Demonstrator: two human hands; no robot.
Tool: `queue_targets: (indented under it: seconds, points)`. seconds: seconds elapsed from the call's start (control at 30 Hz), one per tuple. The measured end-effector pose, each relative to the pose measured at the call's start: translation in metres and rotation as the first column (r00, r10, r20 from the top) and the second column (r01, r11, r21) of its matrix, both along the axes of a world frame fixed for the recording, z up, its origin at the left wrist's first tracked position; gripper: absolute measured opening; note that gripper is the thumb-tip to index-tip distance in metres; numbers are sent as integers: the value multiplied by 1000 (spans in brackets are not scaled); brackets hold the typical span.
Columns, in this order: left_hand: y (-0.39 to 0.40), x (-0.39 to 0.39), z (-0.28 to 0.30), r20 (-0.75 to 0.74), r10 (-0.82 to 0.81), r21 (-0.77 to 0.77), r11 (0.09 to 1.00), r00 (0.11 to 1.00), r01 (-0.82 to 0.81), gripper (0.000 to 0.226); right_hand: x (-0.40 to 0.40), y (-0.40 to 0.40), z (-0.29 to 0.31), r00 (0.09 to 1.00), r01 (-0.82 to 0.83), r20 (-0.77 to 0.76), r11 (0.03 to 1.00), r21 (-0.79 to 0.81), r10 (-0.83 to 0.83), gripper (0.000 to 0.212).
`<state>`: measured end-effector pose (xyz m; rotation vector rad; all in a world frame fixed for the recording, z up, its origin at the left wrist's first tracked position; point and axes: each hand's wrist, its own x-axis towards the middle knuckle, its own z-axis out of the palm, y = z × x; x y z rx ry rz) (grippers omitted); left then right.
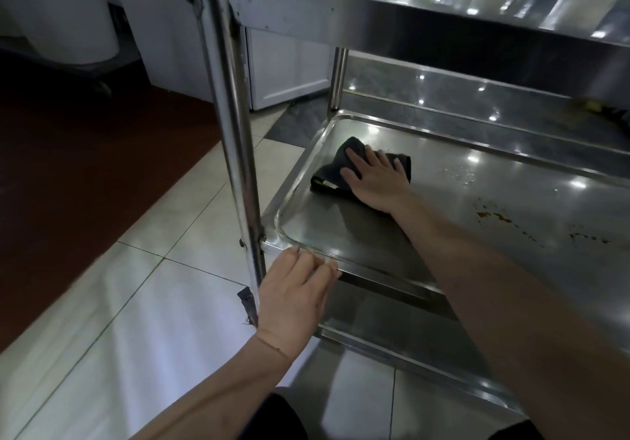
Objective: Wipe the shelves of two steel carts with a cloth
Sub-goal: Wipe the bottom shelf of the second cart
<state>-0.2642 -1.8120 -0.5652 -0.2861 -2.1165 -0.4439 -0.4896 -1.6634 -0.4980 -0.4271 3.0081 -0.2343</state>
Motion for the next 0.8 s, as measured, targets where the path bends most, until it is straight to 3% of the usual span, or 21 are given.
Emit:
queue_targets:
  seconds: [0.2, 0.3, 0.37, 0.63, 0.8]
  points:
    - [-5, -4, -5, -41, -29, 22, 999, 999, 30, 8, 49, -24, 0, 987, -158, -6, 987, -2, 158, 77]
    - [-3, -4, -6, -35, -45, 26, 999, 998, 46, 14, 73, -24, -3, 975, -223, -21, 975, 8, 223, 88]
    - [-2, -3, -5, -23, -34, 17, 999, 999, 35, 8, 66, -23, -2, 977, -215, -12, 977, 8, 215, 89]
    - [-1, -1, 5, 33, 10, -18, 1000, 999, -9, 25, -7, -40, 7, 997, -75, 14, 996, -57, 76, 71]
    - [-2, 0, 6, 14, 12, 9, 1000, 1000, -12, 21, 27, -49, 5, 987, -158, -5, 986, -53, 158, 75]
